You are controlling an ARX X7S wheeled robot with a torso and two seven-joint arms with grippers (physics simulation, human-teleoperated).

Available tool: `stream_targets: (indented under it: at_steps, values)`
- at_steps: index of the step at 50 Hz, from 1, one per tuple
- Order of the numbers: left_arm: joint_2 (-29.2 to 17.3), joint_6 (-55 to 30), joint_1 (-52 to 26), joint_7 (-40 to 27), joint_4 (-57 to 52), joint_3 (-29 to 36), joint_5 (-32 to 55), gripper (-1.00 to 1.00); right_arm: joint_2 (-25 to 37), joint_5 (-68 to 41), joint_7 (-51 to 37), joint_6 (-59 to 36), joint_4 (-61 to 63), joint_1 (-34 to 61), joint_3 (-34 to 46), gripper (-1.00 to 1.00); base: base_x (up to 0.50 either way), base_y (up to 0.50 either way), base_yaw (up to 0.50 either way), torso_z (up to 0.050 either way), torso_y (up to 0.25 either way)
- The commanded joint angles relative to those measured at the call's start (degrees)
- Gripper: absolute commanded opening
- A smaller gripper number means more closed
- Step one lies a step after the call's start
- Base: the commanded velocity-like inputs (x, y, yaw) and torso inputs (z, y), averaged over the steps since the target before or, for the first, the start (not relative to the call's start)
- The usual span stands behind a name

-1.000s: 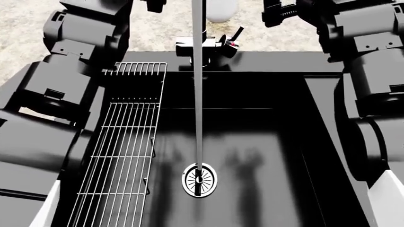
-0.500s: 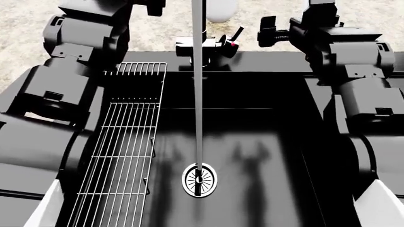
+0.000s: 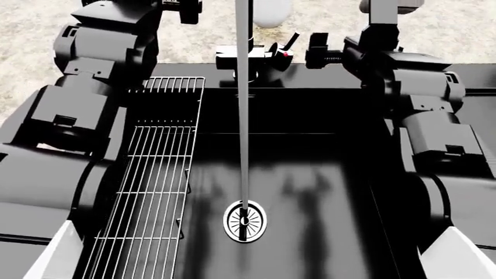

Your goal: Pick the apricots and kiwis from the sink and place them in one bowl. Place the sweet potato in the other bowl. Then turn off the sink faucet.

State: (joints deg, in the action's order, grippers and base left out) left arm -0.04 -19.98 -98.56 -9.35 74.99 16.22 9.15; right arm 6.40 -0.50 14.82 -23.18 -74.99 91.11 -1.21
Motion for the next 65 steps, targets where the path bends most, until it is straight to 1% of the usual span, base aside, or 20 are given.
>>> stream_targets:
  at_steps: [1,20,26,31,43,65]
  values:
    - [-0.01,-0.11,0.19,0.41,0.0,-1.6,-1.41,1.0,-0.87,0.39,0.89,-0.52,0.0,-1.2,-0.86,1.0,0.0,0.0,0.0,0.0,0.0]
    - [-0.02,0.15,1.44,1.12,0.0,-3.24,-3.29,1.0,-2.52,0.63,4.69,0.53,0.0,-0.87,-0.21,1.0,0.0,0.0,0.0,0.0,0.0]
    - [-0.07,0.14,2.01,1.28,0.0,-5.57,-5.2,1.0,-2.8,0.72,5.5,1.68,0.0,-0.51,0.85,1.0,0.0,0.0,0.0,0.0,0.0]
    - [-0.06,0.3,2.73,1.38,0.0,-5.93,-5.41,1.0,-2.9,0.8,6.0,2.49,0.0,-0.41,1.81,1.0,0.0,0.0,0.0,0.0,0.0]
    - [-0.79,0.18,3.95,1.71,0.0,-9.35,-8.33,1.0,-3.28,0.73,7.58,4.19,0.0,-0.29,3.69,1.0,0.0,0.0,0.0,0.0,0.0]
    - [-1.25,0.41,5.32,2.25,0.0,-10.48,-8.89,1.0,-4.38,0.59,10.03,6.57,0.0,0.65,6.29,1.0,0.0,0.0,0.0,0.0,0.0]
